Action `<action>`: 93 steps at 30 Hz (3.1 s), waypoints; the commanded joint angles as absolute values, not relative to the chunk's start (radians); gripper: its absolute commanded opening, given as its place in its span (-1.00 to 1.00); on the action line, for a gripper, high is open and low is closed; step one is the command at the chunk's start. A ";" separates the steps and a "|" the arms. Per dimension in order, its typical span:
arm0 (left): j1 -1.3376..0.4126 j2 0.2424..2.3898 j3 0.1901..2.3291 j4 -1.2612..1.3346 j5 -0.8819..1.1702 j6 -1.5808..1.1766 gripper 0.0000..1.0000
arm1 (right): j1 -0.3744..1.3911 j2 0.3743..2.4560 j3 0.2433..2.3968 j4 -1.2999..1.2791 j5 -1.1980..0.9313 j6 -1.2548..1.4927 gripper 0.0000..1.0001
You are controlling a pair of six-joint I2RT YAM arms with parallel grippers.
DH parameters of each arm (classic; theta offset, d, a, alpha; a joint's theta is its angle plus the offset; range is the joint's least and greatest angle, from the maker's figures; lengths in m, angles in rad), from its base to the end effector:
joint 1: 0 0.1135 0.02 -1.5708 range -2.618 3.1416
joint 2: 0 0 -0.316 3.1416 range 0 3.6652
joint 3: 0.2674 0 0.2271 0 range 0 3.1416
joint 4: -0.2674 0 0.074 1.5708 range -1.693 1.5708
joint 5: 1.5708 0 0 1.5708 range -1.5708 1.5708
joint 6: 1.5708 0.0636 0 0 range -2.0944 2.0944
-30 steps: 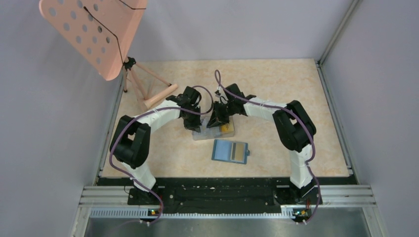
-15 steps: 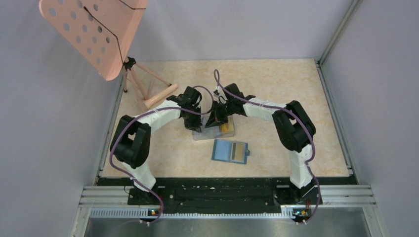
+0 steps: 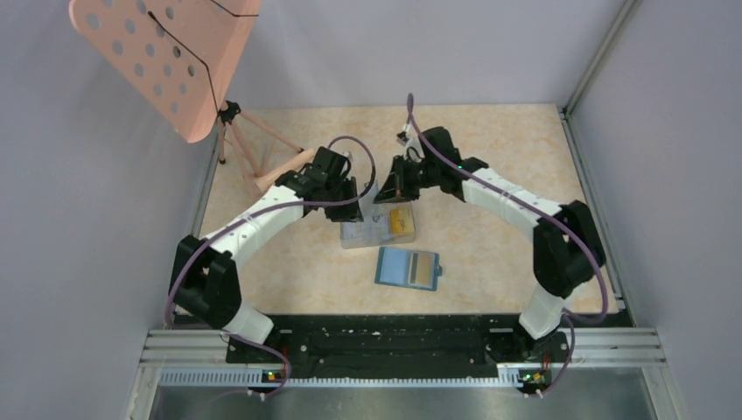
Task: Put the credit cards into the card holder
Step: Pick up the credit card from the storage box, then move the card holder to the center of the board, then insert the credit card into the card holder.
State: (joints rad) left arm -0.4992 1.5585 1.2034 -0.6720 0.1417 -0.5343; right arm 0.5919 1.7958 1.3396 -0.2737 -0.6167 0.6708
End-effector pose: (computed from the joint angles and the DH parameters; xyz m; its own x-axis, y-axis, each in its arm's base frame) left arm 0.2707 -0.1578 0.2924 -0.9206 -0.0722 -0.3837 0.0805 0.9266 -0.3675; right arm 0.3176 0.2578 0.2950 -0.9387 -0.0201 -0.3440 -0.2927 0.5732 0.7653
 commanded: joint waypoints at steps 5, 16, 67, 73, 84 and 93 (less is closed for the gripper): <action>-0.656 1.428 0.987 -0.498 0.249 -0.727 -0.44 | 0.492 1.470 1.103 -0.271 -0.631 0.666 -1.00; -0.764 1.557 0.860 -0.408 0.168 -0.738 -0.51 | 0.350 1.200 0.754 -0.330 -0.692 0.661 -1.00; -0.847 1.882 1.112 -0.416 0.297 -0.637 -0.60 | 0.236 1.433 0.557 -0.267 -0.742 0.468 -1.00; -0.847 1.883 1.112 -0.417 0.298 -0.638 -0.60 | 0.236 1.448 0.519 -0.219 -0.745 0.461 -1.00; -0.847 1.897 1.122 -0.423 0.299 -0.635 -0.62 | 0.236 1.474 0.684 -0.391 -0.630 0.325 -1.00; -0.847 1.908 1.132 -0.430 0.302 -0.628 -0.64 | 0.236 1.444 0.724 -0.411 -0.559 0.325 -1.00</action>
State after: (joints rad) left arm -0.8543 1.8576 1.1267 -0.4034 0.3077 -0.6277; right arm 0.2394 1.4662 0.6964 -0.4023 -0.6205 0.3492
